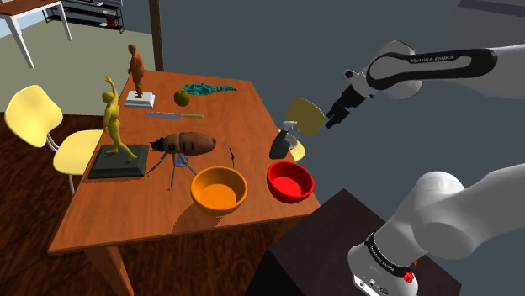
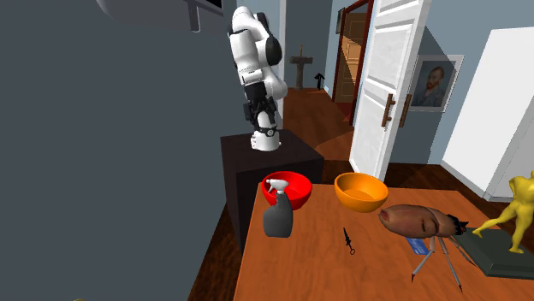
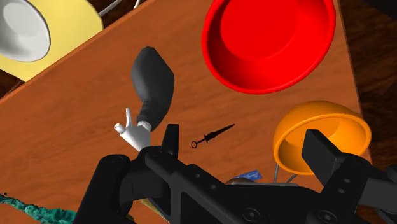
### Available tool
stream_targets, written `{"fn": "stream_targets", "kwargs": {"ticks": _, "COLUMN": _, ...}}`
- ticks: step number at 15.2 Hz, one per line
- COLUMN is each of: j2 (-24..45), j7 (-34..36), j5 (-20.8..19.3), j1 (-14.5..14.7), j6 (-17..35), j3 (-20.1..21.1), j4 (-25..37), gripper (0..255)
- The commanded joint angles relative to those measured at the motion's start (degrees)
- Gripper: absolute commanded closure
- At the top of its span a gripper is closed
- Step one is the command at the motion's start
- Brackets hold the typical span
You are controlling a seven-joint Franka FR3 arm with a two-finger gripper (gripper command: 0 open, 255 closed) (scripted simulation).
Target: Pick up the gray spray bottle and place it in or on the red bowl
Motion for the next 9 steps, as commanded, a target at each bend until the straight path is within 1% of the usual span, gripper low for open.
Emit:
{"fn": "stream_targets", "kwargs": {"ticks": 1, "j2": 3.97, "j7": -7.38, "j5": 3.21, "j1": 3.92, "j6": 2.62, "j3": -5.43, "j4": 1.19, "gripper": 0}}
{"fn": "stream_targets", "kwargs": {"ticks": 3, "j2": 8.86, "j7": -15.38, "j5": 8.24, "j1": 9.44, "j6": 4.60, "j3": -11.84, "j4": 3.23, "gripper": 0}}
{"fn": "stream_targets", "kwargs": {"ticks": 4, "j2": 11.61, "j7": -19.88, "j5": 11.57, "j1": 12.72, "j6": 5.24, "j3": -15.45, "j4": 4.47, "gripper": 0}}
{"fn": "stream_targets", "kwargs": {"ticks": 5, "j2": 14.70, "j7": -24.84, "j5": 15.62, "j1": 16.44, "j6": 5.55, "j3": -19.43, "j4": 5.89, "gripper": 0}}
{"fn": "stream_targets", "kwargs": {"ticks": 6, "j2": 18.37, "j7": -30.47, "j5": 20.72, "j1": 20.67, "j6": 5.35, "j3": -23.92, "j4": 7.52, "gripper": 0}}
{"fn": "stream_targets", "kwargs": {"ticks": 7, "j2": 23.32, "j7": -37.30, "j5": 27.67, "j1": 25.23, "j6": 4.22, "j3": -28.85, "j4": 9.47, "gripper": 0}}
{"fn": "stream_targets", "kwargs": {"ticks": 8, "j2": 31.04, "j7": -46.11, "j5": 37.81, "j1": 29.01, "j6": 1.00, "j3": -33.47, "j4": 11.97, "gripper": 0}}
{"fn": "stream_targets", "kwargs": {"ticks": 9, "j2": 39.90, "j7": -54.42, "j5": 47.96, "j1": 27.76, "j6": -3.97, "j3": -33.63, "j4": 14.76, "gripper": 0}}
